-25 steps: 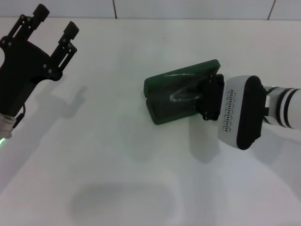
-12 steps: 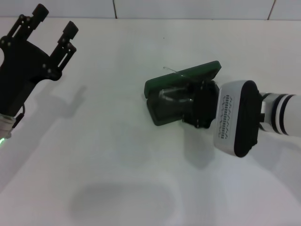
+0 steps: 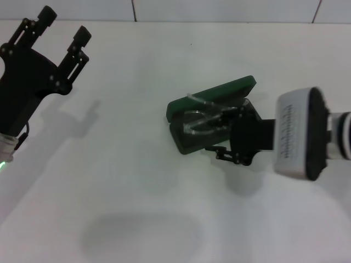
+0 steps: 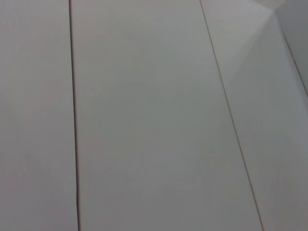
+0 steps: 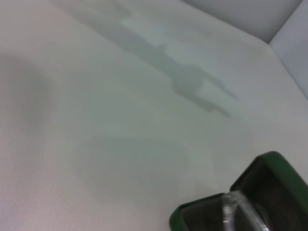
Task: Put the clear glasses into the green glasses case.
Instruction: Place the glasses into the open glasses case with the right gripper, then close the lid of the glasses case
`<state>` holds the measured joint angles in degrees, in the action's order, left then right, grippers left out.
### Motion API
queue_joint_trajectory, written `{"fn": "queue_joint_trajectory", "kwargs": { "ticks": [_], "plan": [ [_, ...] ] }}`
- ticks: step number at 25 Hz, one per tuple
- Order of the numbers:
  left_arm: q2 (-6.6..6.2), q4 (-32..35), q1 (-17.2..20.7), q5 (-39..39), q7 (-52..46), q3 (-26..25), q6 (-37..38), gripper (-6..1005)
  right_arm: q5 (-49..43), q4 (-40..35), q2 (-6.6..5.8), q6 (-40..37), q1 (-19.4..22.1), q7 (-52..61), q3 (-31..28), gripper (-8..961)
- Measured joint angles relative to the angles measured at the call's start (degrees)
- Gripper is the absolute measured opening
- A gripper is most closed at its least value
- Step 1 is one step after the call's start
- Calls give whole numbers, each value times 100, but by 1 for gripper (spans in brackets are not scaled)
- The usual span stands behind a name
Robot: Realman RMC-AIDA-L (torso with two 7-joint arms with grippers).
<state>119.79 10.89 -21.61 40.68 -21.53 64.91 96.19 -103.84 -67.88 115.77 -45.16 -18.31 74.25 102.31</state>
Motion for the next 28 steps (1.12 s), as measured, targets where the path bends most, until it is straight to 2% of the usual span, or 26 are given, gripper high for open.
{"fn": "queue_joint_trajectory", "kwargs": {
  "ticks": [4,12,14,17,19,23,26,28],
  "plan": [
    [0,0,3,1,0,3,-3,637,189,-39,-2,-531,112,0,-458,471],
    [0,-4,10,1,29,5,-5,638,674,79,-2,-677,150,-2,-745,472],
    [2,-5,16,-10,38,-2,-5,638,916,100,-5,-852,180,-24,-953,471],
    [33,-33,32,-37,61,-25,7,638,1427,278,-16,-1506,234,-156,-1542,472],
    [66,-148,-16,-48,152,-28,42,638,2012,761,-19,-2255,235,-531,-2196,472],
    [93,-634,-253,-402,370,-30,52,631,3201,2540,-24,-3687,84,-1766,-3667,473],
    [93,-1054,-439,-838,379,-31,21,625,3465,3674,-27,-4109,-33,-2438,-4554,472],
    [95,-1250,-508,-1069,246,-36,-2,625,3516,4163,-8,-4184,-56,-2823,-4932,471]
  ]
}}
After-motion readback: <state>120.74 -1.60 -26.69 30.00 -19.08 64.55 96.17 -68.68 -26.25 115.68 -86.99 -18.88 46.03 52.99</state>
